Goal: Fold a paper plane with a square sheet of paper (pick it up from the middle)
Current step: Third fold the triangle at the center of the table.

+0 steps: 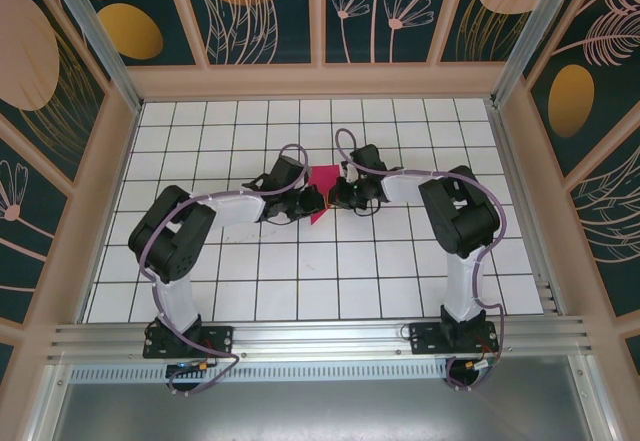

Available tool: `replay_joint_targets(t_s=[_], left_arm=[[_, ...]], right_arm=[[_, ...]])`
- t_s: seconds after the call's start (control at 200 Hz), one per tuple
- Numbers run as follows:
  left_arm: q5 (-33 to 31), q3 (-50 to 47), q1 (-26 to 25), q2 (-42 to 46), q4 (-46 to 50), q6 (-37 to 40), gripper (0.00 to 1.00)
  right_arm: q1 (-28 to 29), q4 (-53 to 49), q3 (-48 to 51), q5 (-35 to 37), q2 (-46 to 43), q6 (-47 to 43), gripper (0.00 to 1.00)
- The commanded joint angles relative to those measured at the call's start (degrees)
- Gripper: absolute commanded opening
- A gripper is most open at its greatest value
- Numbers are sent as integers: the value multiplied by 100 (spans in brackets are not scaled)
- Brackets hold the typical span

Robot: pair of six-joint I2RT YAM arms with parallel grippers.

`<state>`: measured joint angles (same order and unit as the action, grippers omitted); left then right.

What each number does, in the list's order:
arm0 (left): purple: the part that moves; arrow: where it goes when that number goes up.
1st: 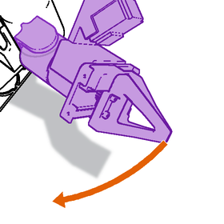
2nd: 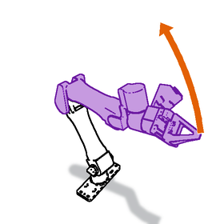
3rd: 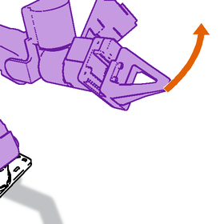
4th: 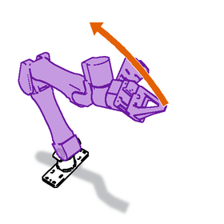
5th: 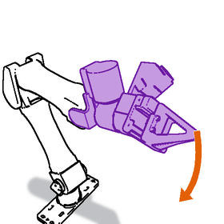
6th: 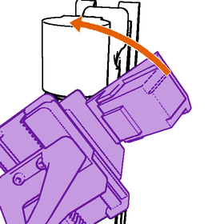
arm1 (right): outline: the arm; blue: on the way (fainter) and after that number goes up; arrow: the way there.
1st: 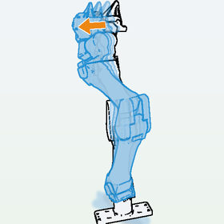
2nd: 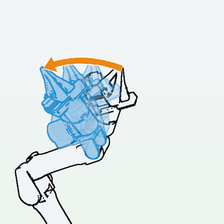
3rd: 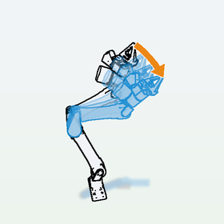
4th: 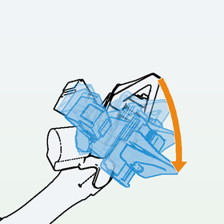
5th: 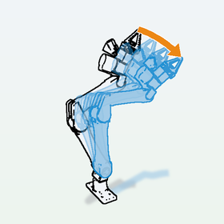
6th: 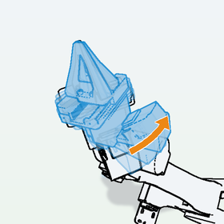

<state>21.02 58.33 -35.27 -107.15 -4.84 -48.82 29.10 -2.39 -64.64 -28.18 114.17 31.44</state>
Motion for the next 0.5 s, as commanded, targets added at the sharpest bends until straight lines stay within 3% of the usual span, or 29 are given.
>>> replay_joint_targets(t_s=[0.0,0.49], left_arm=[[109,195,36,-273,67,212,8],[-94,-99,35,-478,623,916,7]], right_arm=[[-1,-332,59,296,330,50,0],[-1,-512,48,357,419,-15,0]])
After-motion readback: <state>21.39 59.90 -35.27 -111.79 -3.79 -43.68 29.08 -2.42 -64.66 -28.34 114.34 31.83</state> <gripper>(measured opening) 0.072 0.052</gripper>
